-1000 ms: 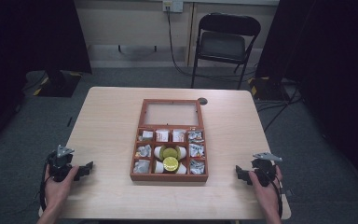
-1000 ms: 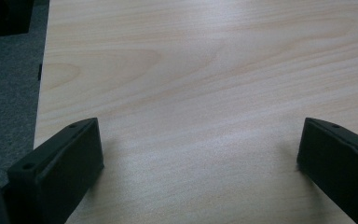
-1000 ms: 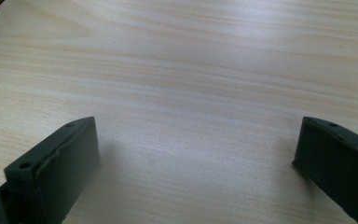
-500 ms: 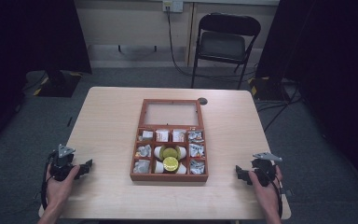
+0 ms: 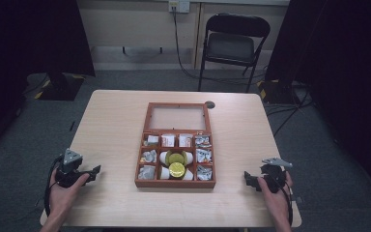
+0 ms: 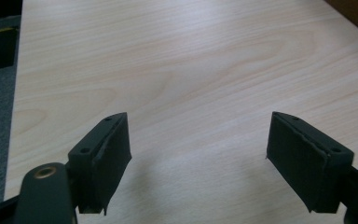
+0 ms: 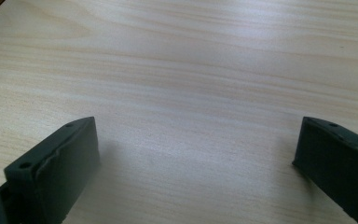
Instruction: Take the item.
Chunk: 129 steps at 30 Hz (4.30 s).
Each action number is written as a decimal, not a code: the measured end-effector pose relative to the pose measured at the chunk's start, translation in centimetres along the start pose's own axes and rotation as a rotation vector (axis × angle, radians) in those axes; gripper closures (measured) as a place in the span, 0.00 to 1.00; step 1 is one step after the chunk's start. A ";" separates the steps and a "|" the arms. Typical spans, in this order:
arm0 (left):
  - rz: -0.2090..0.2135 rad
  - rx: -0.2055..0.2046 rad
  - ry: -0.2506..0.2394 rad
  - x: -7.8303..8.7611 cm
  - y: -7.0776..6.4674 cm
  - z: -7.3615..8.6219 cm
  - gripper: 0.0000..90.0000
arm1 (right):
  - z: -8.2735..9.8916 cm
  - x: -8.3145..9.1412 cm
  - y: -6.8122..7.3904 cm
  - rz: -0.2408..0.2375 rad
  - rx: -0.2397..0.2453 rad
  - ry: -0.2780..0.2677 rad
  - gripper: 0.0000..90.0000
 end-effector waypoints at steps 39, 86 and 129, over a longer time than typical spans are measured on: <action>0.236 -0.057 -0.095 -1.1 -6.7 -5.1 0.28 | 0.0 0.0 0.0 -0.001 0.002 -0.001 0.00; 0.425 -0.144 -0.138 -3.4 -15.2 -11.2 0.30 | 0.0 0.0 0.0 -0.001 0.004 -0.001 0.00; 0.602 -0.275 -0.011 -6.3 -22.3 -10.7 0.31 | 0.0 0.0 0.0 0.000 0.005 0.000 0.00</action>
Point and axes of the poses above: each handheld gripper's, and its own axes: x roughly backward along the jaws, z roughly out of its underside, y roughly to its left, the point moved 6 cm from there along -x, roughly forward along the jaws, and after that the axes turned 13 degrees about -y, right-handed, at the moved point
